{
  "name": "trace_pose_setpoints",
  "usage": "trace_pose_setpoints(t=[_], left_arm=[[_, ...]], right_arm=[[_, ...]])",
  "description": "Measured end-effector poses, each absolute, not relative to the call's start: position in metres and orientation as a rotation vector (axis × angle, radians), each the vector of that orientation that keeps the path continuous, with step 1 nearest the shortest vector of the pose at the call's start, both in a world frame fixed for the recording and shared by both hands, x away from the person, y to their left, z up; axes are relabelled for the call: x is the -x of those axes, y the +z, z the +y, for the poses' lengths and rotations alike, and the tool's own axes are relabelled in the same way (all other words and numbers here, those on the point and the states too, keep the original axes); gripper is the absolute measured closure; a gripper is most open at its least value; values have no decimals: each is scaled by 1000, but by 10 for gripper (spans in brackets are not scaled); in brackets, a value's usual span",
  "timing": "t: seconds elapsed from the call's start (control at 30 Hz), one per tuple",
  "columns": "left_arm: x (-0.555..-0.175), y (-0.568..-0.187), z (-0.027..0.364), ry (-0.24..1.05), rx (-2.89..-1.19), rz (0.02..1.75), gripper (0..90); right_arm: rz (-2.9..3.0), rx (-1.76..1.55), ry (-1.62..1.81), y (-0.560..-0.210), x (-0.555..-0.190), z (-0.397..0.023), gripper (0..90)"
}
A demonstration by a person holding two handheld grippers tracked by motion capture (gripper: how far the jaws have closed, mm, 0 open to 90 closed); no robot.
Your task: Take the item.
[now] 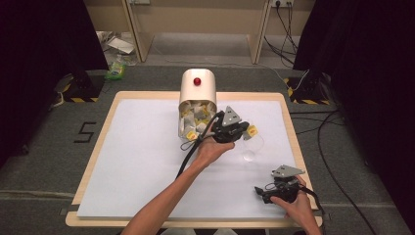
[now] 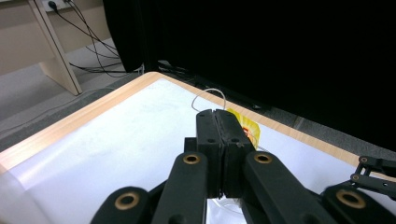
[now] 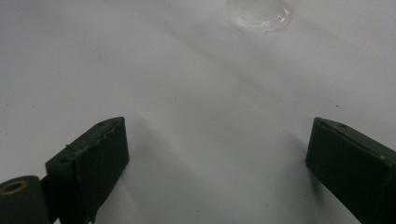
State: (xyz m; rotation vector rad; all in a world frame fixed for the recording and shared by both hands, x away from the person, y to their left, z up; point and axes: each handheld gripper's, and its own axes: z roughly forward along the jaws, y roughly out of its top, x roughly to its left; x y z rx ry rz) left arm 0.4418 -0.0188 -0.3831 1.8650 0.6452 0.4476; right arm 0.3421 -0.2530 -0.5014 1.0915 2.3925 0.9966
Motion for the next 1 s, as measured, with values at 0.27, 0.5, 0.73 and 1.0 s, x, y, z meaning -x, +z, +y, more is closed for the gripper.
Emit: trace_pose_setpoints(t=[0.27, 0.5, 0.73, 1.0], left_arm=[[-443, -393, -29, 461, -1880, 638, 881], [-444, -403, -34, 475, -1884, 643, 878], [-444, -411, -38, 473, -1905, 646, 869], [-444, -417, -41, 459, -1923, 645, 852]], right_arm=[[2392, -1088, 996, -501, -342, -253, 64], [2393, -1096, 997, -501, -342, -253, 64], [2393, -1096, 997, -501, -342, -253, 64], [2395, -1096, 995, -501, -342, -253, 64]])
